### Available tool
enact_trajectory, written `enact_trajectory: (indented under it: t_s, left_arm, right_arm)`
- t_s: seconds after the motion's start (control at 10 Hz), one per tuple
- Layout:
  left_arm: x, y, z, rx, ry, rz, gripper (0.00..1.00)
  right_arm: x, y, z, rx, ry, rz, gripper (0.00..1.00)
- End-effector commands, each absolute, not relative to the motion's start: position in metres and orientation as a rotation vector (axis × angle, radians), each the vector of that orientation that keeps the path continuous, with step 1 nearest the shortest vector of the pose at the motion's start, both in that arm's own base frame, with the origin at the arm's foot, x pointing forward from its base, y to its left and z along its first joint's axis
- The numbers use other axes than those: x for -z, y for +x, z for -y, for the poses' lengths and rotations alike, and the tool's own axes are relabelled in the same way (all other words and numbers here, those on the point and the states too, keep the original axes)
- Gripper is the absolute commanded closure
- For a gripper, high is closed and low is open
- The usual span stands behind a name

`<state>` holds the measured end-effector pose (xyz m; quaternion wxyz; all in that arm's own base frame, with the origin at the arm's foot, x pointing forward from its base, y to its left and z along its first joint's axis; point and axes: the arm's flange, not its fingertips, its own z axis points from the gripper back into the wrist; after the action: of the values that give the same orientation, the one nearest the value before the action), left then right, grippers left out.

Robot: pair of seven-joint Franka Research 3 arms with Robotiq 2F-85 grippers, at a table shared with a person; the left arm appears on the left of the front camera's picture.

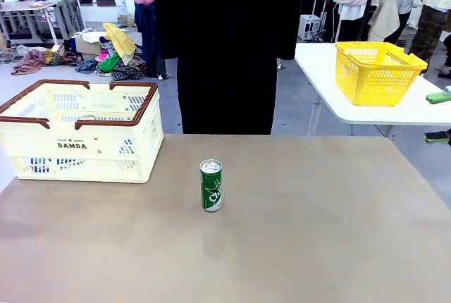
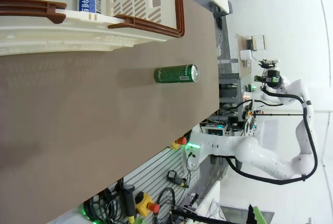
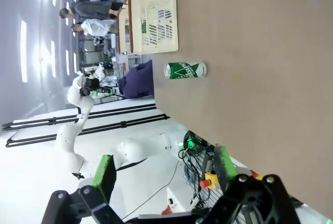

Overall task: Place the drinks into the Shopping basket.
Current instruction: Pick up one drink and place it into the Shopping basket.

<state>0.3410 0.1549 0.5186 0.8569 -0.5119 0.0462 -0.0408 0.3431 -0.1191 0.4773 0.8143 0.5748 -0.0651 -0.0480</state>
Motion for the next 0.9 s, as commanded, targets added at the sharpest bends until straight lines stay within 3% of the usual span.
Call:
enact_trajectory:
  t_s: [0.0,0.2,0.6,0.8]
  left_arm:
    - [-0.519,0.337,-0.156,0.103,-1.074,-0.101,0.0]
    - [-0.519,0.341,-0.155,0.086,-1.076,-0.097,0.0]
    - [-0.633,0.417,0.035,0.23,-0.484,-0.41,0.0]
    - [-0.642,0.435,0.131,0.189,-0.256,-0.393,0.0]
  right_arm:
    - [-0.493,0.341,0.117,0.094,1.189,0.108,0.0]
    - [-0.493,0.341,0.117,0.094,1.189,0.108,0.0]
    - [-0.493,0.341,0.117,0.094,1.189,0.108,0.0]
    - [-0.493,0.341,0.117,0.094,1.189,0.108,0.0]
